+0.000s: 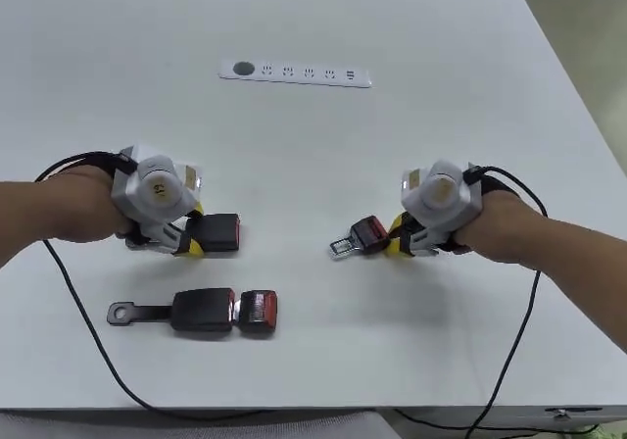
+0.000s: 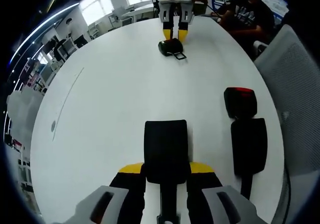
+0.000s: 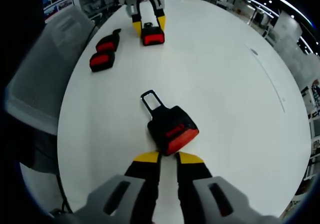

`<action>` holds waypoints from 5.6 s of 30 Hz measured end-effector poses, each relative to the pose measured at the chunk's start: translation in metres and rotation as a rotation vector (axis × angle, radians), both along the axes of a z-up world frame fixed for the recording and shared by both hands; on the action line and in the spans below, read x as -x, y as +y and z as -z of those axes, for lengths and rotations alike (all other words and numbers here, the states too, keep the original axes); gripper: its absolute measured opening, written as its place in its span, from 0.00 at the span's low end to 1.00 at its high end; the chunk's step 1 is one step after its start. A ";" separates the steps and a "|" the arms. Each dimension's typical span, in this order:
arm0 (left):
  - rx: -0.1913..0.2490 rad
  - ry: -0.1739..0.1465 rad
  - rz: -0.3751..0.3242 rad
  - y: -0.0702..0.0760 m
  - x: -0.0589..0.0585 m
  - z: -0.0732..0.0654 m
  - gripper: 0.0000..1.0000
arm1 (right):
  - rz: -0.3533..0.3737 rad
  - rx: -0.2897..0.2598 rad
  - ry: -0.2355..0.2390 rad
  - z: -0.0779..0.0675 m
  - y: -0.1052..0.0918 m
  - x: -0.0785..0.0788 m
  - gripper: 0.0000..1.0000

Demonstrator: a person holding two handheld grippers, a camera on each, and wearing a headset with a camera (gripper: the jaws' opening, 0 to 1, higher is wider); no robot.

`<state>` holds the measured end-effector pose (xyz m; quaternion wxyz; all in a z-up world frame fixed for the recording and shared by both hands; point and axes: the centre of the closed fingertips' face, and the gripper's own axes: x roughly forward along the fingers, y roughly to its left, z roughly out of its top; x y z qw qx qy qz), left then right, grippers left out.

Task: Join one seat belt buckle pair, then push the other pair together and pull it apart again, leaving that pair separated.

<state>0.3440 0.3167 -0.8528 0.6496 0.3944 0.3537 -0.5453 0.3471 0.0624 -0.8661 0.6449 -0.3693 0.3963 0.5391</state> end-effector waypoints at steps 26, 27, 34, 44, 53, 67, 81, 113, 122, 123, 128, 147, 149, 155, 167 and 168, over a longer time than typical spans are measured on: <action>-0.022 0.010 -0.018 0.000 -0.002 0.001 0.32 | 0.034 0.008 -0.019 -0.003 0.002 -0.002 0.14; -0.022 0.010 -0.018 0.000 -0.002 0.001 0.32 | 0.027 0.003 -0.022 -0.004 0.002 -0.001 0.15; -0.019 0.011 -0.018 0.000 -0.003 0.001 0.32 | -0.011 -0.032 -0.047 -0.019 0.014 -0.005 0.25; -0.014 0.016 -0.023 0.001 -0.003 0.001 0.32 | -0.095 -0.043 -0.064 -0.034 0.038 -0.007 0.36; -0.005 0.019 -0.026 0.000 -0.003 0.001 0.32 | -0.164 -0.027 -0.036 -0.028 0.049 -0.004 0.36; 0.000 0.026 -0.021 -0.001 -0.003 0.001 0.32 | -0.177 0.037 -0.058 -0.009 0.038 -0.006 0.35; -0.004 0.025 -0.016 -0.001 -0.003 0.001 0.32 | -0.148 0.021 -0.064 -0.004 0.036 -0.013 0.34; -0.028 0.022 0.004 -0.002 -0.002 0.002 0.32 | -0.155 -0.041 -0.098 -0.005 0.158 0.001 0.34; -0.032 0.020 0.013 -0.003 -0.002 0.002 0.32 | -0.156 -0.022 -0.109 -0.006 0.157 -0.001 0.34; -0.033 0.020 0.013 -0.003 -0.002 0.002 0.32 | -0.157 -0.021 -0.117 -0.006 0.157 -0.002 0.34; -0.036 0.021 0.019 -0.003 -0.002 0.002 0.32 | -0.166 -0.038 -0.131 -0.009 0.162 -0.004 0.34; -0.030 0.022 0.057 -0.004 -0.002 0.002 0.31 | -0.193 -0.116 -0.109 -0.005 0.176 -0.005 0.32; -0.030 0.028 0.058 -0.005 -0.003 0.002 0.31 | -0.195 -0.117 -0.111 -0.006 0.177 -0.005 0.32; -0.021 0.037 0.064 -0.005 -0.003 0.003 0.31 | -0.199 -0.126 -0.114 -0.006 0.179 -0.005 0.32; -0.008 0.027 0.063 -0.005 -0.003 0.003 0.31 | -0.175 -0.140 -0.101 -0.005 0.190 -0.005 0.32; -0.007 0.027 0.062 -0.005 -0.003 0.003 0.31 | -0.175 -0.139 -0.101 -0.005 0.190 -0.005 0.32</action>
